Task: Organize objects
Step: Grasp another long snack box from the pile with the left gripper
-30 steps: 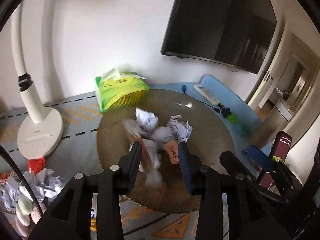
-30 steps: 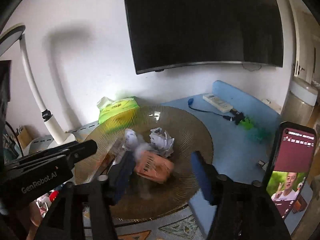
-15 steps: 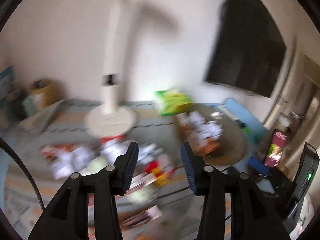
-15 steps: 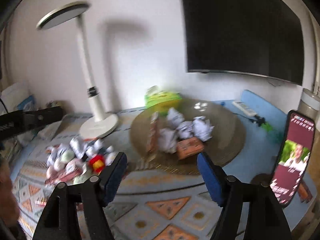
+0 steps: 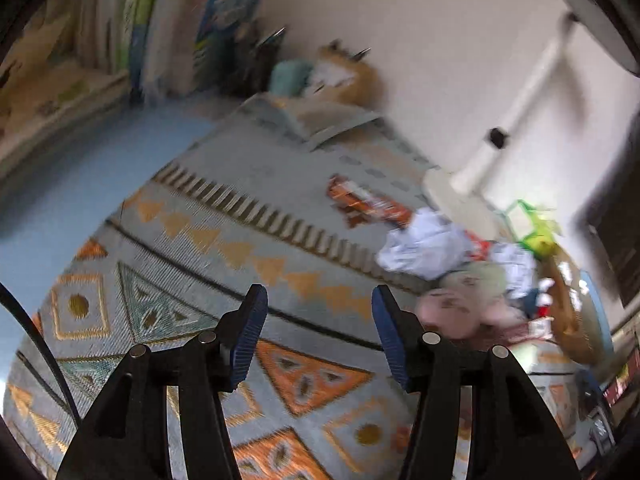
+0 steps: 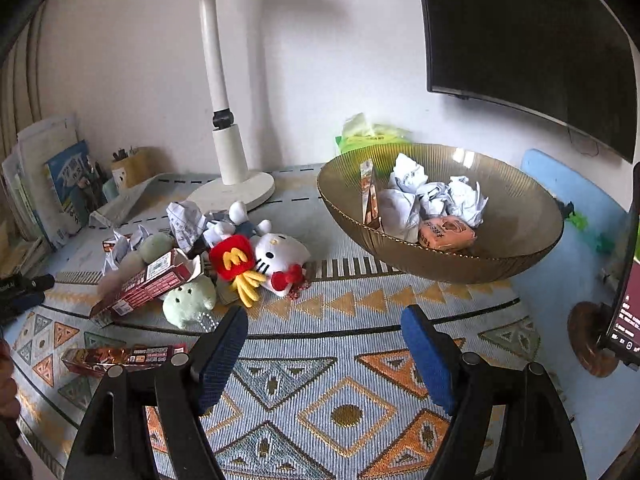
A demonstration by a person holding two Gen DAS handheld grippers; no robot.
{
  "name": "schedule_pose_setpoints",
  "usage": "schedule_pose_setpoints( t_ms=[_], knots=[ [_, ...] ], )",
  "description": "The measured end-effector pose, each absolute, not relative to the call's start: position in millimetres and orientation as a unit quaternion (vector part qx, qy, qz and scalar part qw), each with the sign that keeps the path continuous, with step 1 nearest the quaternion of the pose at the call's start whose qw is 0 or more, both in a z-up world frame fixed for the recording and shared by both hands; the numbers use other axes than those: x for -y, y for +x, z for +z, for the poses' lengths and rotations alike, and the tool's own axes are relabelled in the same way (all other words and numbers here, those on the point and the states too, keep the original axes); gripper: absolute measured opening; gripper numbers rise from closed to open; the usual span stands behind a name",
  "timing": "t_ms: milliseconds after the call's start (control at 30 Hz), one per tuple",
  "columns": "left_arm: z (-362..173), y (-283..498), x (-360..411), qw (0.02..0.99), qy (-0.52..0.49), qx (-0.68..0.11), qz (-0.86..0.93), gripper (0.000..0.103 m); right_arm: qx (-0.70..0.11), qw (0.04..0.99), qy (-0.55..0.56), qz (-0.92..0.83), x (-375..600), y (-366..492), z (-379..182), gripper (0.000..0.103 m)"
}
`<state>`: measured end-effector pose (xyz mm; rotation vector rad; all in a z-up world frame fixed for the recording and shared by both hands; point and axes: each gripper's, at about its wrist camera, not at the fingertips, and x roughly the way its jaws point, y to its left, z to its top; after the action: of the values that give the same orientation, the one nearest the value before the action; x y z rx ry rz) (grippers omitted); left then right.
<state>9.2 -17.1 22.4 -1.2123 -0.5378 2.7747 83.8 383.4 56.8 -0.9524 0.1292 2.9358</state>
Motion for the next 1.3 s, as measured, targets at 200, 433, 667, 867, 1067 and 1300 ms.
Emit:
schedule_pose_setpoints(
  t_ms=[200, 433, 667, 867, 1067, 1300],
  knots=[
    [9, 7, 16, 0.035, -0.400, 0.168, 0.900, 0.062, -0.037, 0.026, -0.322, 0.946, -381, 79, 52, 0.080],
    [9, 5, 12, 0.044, -0.408, 0.151, 0.899, 0.068, 0.024, 0.053, -0.314, 0.947, -362, 78, 51, 0.083],
    [8, 6, 22, 0.061, -0.399, 0.189, 0.895, 0.071, 0.025, 0.050, -0.312, 0.949, -362, 78, 51, 0.090],
    [10, 6, 18, 0.081, -0.402, 0.186, 0.893, 0.089, 0.017, 0.045, -0.315, 0.948, -364, 78, 50, 0.090],
    [10, 6, 16, 0.097, -0.405, 0.182, 0.891, 0.094, -0.006, 0.034, -0.314, 0.949, -371, 80, 53, 0.090],
    [26, 27, -8, 0.145, -0.390, 0.121, 0.901, 0.094, -0.049, 0.022, -0.319, 0.946, -385, 79, 53, 0.090]
  ],
)
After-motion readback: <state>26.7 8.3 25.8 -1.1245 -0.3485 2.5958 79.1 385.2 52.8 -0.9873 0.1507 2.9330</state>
